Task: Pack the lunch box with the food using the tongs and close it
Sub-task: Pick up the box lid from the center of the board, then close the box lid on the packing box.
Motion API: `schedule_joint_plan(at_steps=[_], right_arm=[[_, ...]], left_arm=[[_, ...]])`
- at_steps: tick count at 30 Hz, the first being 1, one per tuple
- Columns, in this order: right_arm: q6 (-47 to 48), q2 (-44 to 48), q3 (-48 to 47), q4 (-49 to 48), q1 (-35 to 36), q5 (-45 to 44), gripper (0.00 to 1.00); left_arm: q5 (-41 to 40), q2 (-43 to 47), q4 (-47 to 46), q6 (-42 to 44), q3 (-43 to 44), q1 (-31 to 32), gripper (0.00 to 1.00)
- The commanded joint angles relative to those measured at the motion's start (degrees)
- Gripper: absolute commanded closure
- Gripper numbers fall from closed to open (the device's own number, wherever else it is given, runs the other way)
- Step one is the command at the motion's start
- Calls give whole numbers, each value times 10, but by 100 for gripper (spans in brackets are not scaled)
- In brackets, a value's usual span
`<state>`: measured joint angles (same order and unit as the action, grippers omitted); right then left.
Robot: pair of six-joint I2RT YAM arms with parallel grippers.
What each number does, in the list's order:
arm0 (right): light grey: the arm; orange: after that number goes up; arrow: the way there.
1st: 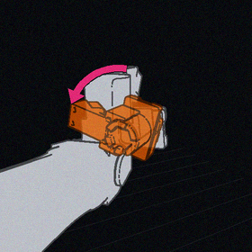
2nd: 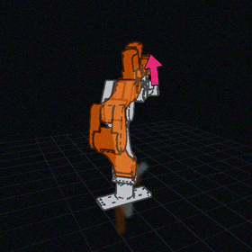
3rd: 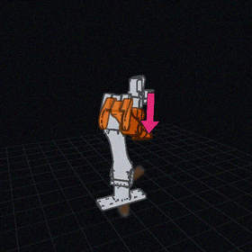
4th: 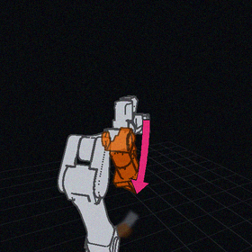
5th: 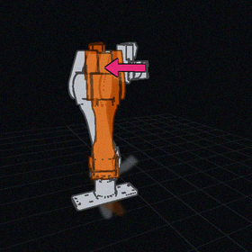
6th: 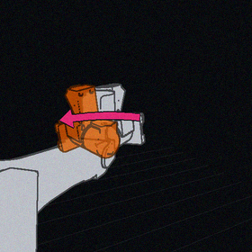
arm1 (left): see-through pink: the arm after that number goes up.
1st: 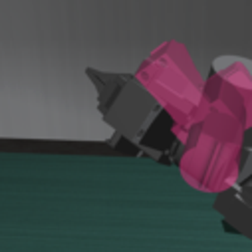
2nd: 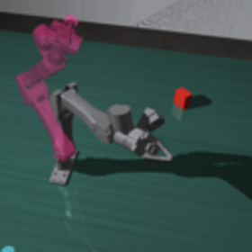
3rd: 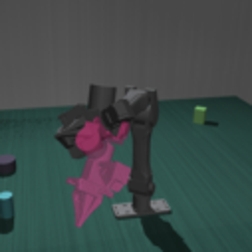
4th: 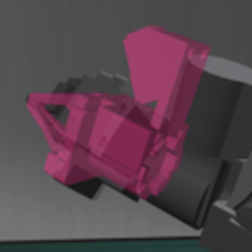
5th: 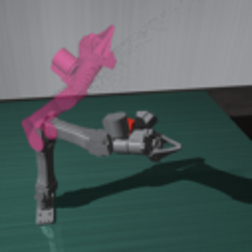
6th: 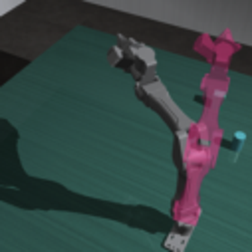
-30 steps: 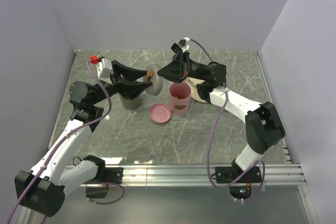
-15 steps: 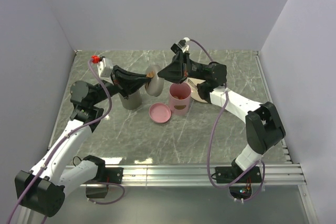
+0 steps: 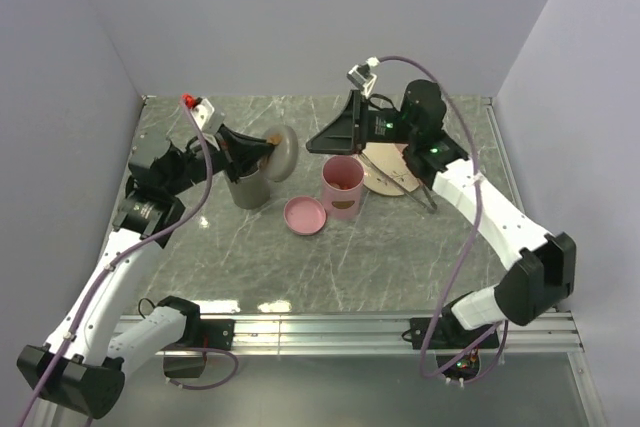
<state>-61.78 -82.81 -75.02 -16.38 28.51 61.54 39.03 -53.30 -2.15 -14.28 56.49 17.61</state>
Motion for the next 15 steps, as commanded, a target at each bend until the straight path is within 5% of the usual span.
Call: schedule_joint_plan(at_steps=[1,7,15], right_arm=[[284,48,-41,294,-27,-63,0],[608,84,-123,548,-32,-330,0],[734,143,-124,650,-35,-476,0]], left_arm=[[-84,-2,143,80,56,-16,100],[-159,-79,322,181,157,-35,100],[-273,-237,449,232,291,-36,99]])
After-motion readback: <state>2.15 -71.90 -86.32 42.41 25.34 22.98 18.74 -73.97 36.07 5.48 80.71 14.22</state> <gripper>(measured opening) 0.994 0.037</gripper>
